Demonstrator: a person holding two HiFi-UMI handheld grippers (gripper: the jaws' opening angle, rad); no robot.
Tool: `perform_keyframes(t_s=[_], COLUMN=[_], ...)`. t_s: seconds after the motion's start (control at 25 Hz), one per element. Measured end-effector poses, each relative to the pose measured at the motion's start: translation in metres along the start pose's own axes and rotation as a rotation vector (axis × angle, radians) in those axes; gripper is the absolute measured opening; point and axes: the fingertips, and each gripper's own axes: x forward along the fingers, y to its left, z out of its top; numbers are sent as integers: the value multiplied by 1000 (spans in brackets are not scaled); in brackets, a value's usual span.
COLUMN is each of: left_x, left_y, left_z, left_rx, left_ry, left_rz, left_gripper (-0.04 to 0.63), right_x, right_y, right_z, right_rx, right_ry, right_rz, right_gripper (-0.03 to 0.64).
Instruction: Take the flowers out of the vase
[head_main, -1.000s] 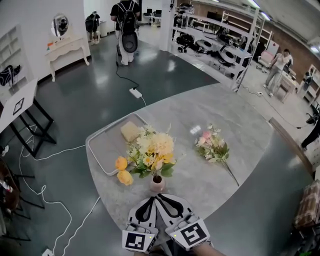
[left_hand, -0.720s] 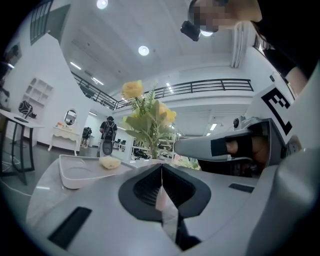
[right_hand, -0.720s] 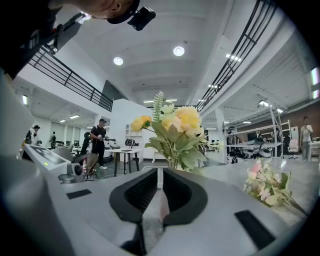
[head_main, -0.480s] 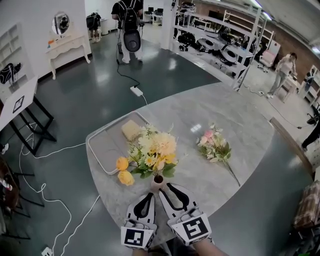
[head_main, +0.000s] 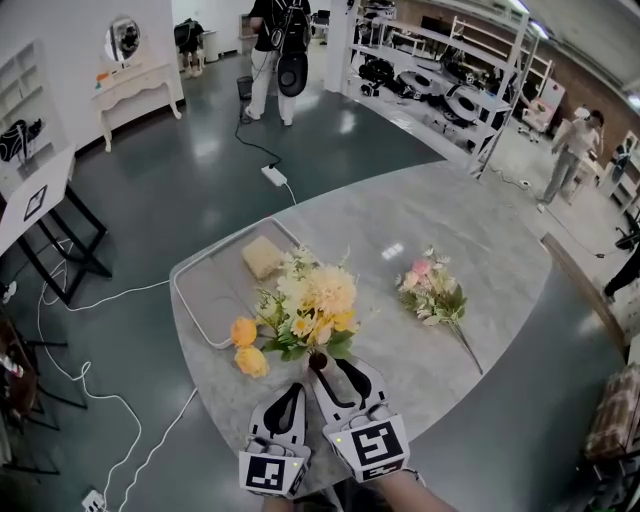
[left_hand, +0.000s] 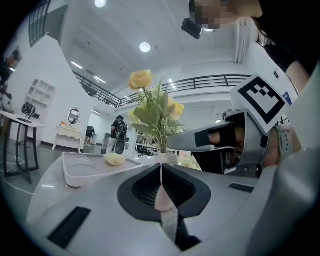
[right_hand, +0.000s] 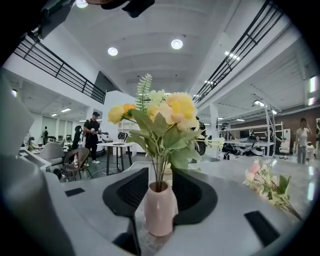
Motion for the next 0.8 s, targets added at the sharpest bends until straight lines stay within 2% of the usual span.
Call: perform_keyframes(t_s=[0.24, 0.6, 0.8], left_x=[2, 7, 7], left_y=[6, 7, 10], left_z=[4, -1, 1], left_rx=[-5, -5, -4], left_ry=[-6, 9, 14], left_rz=[9, 12, 21], left_gripper=[14, 14, 15], right_x=[13, 23, 25], right_y=[-4, -4, -2], right_z=[-3, -8, -5], right_rx=[16, 15, -23], right_ry=[58, 103, 103], right_rz=[-25, 10, 21], right_gripper=[152, 150, 149])
